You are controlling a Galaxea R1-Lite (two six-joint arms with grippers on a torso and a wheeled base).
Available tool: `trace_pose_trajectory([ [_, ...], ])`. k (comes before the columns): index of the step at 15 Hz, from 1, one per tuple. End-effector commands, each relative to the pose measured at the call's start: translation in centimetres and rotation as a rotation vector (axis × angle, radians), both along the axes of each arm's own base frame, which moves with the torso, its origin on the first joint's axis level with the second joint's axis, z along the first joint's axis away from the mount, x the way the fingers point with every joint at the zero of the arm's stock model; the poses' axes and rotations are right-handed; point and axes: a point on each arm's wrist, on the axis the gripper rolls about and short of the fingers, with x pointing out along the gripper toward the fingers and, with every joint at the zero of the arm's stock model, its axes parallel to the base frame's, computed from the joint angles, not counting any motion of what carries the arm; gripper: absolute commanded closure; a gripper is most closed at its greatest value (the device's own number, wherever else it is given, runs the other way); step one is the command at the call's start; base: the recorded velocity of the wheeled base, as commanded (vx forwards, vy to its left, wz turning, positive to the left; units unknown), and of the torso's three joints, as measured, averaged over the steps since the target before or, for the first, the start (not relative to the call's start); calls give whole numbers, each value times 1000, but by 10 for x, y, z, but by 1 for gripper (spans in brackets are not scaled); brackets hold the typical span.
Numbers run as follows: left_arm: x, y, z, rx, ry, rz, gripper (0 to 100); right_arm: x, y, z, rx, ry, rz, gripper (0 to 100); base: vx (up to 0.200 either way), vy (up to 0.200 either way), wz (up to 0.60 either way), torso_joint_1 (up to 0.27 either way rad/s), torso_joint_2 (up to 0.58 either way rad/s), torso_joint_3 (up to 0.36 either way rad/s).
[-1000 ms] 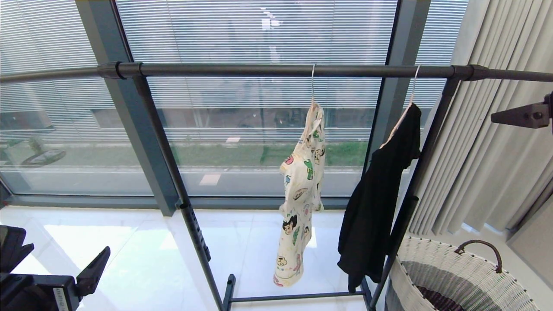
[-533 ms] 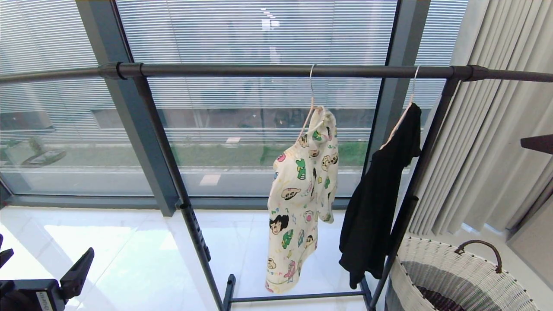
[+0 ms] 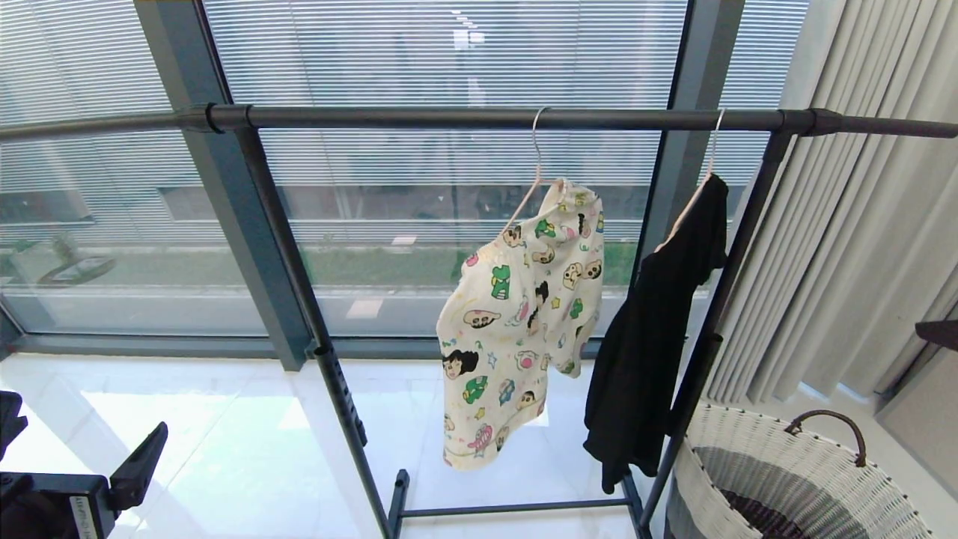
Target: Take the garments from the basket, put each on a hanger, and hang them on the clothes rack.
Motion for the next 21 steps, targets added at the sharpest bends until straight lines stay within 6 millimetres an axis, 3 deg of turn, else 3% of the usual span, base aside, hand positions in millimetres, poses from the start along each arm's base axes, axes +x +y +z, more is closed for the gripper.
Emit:
trace_pose_trajectory([
  [1,5,0,-1,1,23,1,0,-7,-5,-14,-14,38,-29,0,-200,0,0,7,2,-2],
  [6,6,0,-6,-11,47,14,0,-8,-16,-35,-15,34,-110,0,-200,0,0,-1,0,2],
  [14,-11,12,-9,-108,-35,158,0,-61,-27,-66,-14,-35,-192,0,0,0,0,0,0,0],
  [17,-34,11,-16,-116,-102,152,0,-94,-29,-93,-6,-90,-201,0,0,0,0,0,0,0],
  [21,-74,11,-25,-97,-191,173,0,-137,-29,-152,29,-342,-180,0,0,0,0,0,0,0],
])
